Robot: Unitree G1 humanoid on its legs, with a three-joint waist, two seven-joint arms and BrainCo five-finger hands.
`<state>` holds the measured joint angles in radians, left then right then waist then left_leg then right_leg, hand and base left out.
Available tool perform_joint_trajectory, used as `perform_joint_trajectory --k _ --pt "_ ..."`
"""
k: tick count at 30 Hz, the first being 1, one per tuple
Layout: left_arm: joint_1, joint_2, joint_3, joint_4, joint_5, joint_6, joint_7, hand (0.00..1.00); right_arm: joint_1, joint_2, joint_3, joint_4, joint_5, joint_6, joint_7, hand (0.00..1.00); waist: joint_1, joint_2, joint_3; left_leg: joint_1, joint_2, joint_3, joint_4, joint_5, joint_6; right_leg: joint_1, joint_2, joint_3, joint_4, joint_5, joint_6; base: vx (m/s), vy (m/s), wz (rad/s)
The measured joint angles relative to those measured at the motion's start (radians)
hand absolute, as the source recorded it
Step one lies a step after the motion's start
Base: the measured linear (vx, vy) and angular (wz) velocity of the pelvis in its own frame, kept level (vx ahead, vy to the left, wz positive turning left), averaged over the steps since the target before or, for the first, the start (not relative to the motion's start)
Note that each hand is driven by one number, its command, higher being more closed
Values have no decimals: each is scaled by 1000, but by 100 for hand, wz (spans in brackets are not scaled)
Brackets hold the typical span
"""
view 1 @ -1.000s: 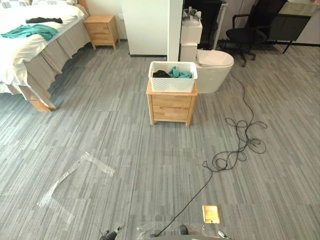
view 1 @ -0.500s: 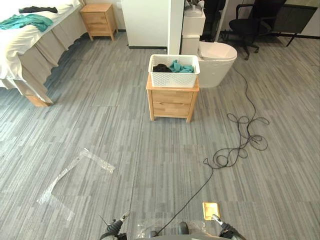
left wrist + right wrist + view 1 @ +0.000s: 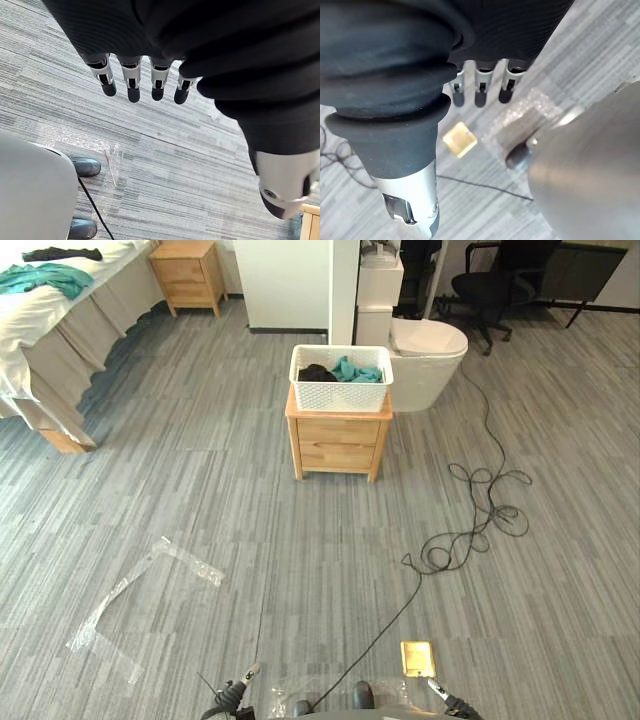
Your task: Pick up the laundry basket with both hands and put the clothes into the washing machine.
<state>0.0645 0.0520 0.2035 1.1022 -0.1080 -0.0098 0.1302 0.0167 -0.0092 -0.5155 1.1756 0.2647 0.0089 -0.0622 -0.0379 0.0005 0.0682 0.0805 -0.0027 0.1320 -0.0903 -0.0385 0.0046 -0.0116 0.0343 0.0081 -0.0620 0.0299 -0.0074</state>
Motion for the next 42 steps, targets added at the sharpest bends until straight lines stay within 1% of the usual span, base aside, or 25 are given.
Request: perform_joint_trajectory --k 5,8,9,11,13,15,17,18,20,21,22,24,25,26,27,29,30,31,32,33,36,38,39,41,42 --pt "-8 -3 5 -2 -17 -4 -1 0 -34 4 -26 -6 3 -1 0 0 0 5 4 -7 1 12 12 -11 -1 -30 0 21 50 -22 18 59 17 -11" --pt "-31 -18 32 -4 -37 -10 -18 0 -28 11 -65 -35 26 -2 -1 0 0 11 42 -16 1 9 62 -75 20 -133 -12 0 329 -134 44 -4 36 14" --pt "-45 -29 45 -9 -37 -10 -21 0 -19 23 -67 -77 46 -2 -1 0 4 11 59 -15 -1 14 81 -95 27 -234 -24 -12 546 -157 47 -52 25 14" --pt "-46 -29 47 -15 -37 -10 -21 0 14 48 -64 -133 65 -2 -1 0 -7 2 72 4 -13 10 98 -109 30 -386 -63 -36 860 -155 36 20 7 33" --pt "-43 -33 80 -15 -35 -5 -20 0 25 50 -53 -151 90 -3 -3 0 0 -1 78 35 -4 21 104 -135 19 -461 -99 -74 963 -171 52 182 2 -1" --pt "-48 -34 85 -15 -29 2 -20 0 17 49 -41 -178 89 -7 -3 0 -2 3 84 61 19 40 111 -173 2 -507 -135 -148 870 -186 59 298 -6 -41" --pt "-72 -41 84 -14 -26 3 -21 0 10 46 -46 -180 90 -7 -3 0 -4 15 98 91 50 49 123 -198 -14 -514 -131 -195 687 -180 64 373 -71 -29" --pt "-93 -48 85 -12 -25 3 -22 0 10 43 -57 -180 89 -7 -4 0 -5 27 106 113 74 53 124 -224 -29 -514 -112 -198 539 -146 62 529 -150 -7" --pt "-109 -52 120 -12 -5 2 -26 0 17 44 -80 -176 89 -3 -4 0 -21 40 112 165 113 48 105 -254 -63 -492 -79 -172 386 -81 74 699 -249 34" --pt "-111 -58 150 -14 7 1 -35 0 23 51 -96 -173 88 -2 -5 0 -32 23 112 209 129 37 121 -262 -79 -473 -79 -151 403 10 27 693 -293 57" --pt "-113 -63 165 -14 7 2 -39 0 25 52 -109 -173 88 -3 -4 0 -37 31 116 211 146 34 154 -261 -88 -473 -80 -162 450 25 -25 678 -347 56" --pt "-110 -94 176 -34 6 4 -42 0 10 51 -154 -202 87 -4 -2 0 -38 72 122 118 205 34 467 -202 -143 -449 -74 -203 581 -112 -77 655 -376 34" --pt "-108 -102 197 -45 2 4 -42 0 6 54 -157 -215 87 -4 -1 0 -35 77 124 78 220 25 578 -158 -141 -428 -69 -206 591 -142 -86 653 -350 12" --pt "-99 -113 224 -62 -7 3 -42 0 2 62 -158 -237 86 -4 0 0 -30 78 126 -22 243 -19 811 3 -138 -369 -59 -206 593 -191 -101 729 -368 -6" --pt "-79 -122 232 -91 -20 2 -43 0 -11 70 -156 -248 85 -3 -2 0 -24 78 127 -116 255 -63 1059 53 -148 -294 -34 -196 569 -216 -113 601 -298 -24" --pt "-63 -124 230 -119 -40 -1 -45 0 -34 70 -142 -259 84 -7 -1 0 2 66 136 -226 250 -78 1321 46 -151 -163 -7 -158 503 -221 -121 431 -170 -56" --pt "-63 -122 227 -130 -40 -3 -45 0 -40 67 -120 -259 83 -9 -3 0 5 58 140 -262 242 -74 1360 45 -149 -121 -5 -142 475 -221 -121 579 -156 -58" --pt "-57 -121 216 -151 -40 -10 -44 0 -50 60 -76 -259 78 -10 -5 0 12 48 146 -331 240 -48 1381 30 -125 -40 -5 -119 407 -221 -121 512 -86 -56" --pt "-56 -121 204 -164 -53 -20 -42 0 -60 53 -52 -260 78 -10 -9 0 26 49 146 -392 248 -11 1332 8 -92 14 -5 -93 360 -221 -121 492 -54 -62" --pt "-55 -120 195 -169 -60 -23 -41 0 -65 49 -39 -260 77 -10 -10 0 32 52 144 -422 249 1 1291 2 -82 35 -6 -81 341 -224 -116 369 29 -72" --pt "-52 -111 180 -170 -88 -36 -37 0 -79 38 30 -261 77 -8 -27 0 55 48 145 -477 255 100 934 -19 -67 136 -36 -30 272 -246 -79 402 101 -55" --pt "-43 -114 184 -159 -87 -38 -33 0 -66 28 49 -281 76 -9 -29 0 52 54 138 -405 226 157 481 5 -90 187 -56 -36 248 -287 -29 429 164 -26" --pt "-42 -115 198 -149 -84 -37 -28 0 -56 25 41 -290 76 -12 -30 0 51 56 135 -387 213 152 395 9 -95 210 -68 -37 253 -322 -14 452 253 -19" --pt "-13 -108 211 -132 -77 -33 -20 0 -11 13 40 -297 76 -11 -31 0 63 36 88 -347 166 147 366 17 -73 237 -123 -3 303 -403 51 594 397 -41" --pt "-8 -97 231 -113 -76 -34 -21 0 -10 22 39 -292 76 -11 -31 0 66 10 70 -322 123 183 382 49 -18 202 -167 37 441 -428 89 600 413 -53"
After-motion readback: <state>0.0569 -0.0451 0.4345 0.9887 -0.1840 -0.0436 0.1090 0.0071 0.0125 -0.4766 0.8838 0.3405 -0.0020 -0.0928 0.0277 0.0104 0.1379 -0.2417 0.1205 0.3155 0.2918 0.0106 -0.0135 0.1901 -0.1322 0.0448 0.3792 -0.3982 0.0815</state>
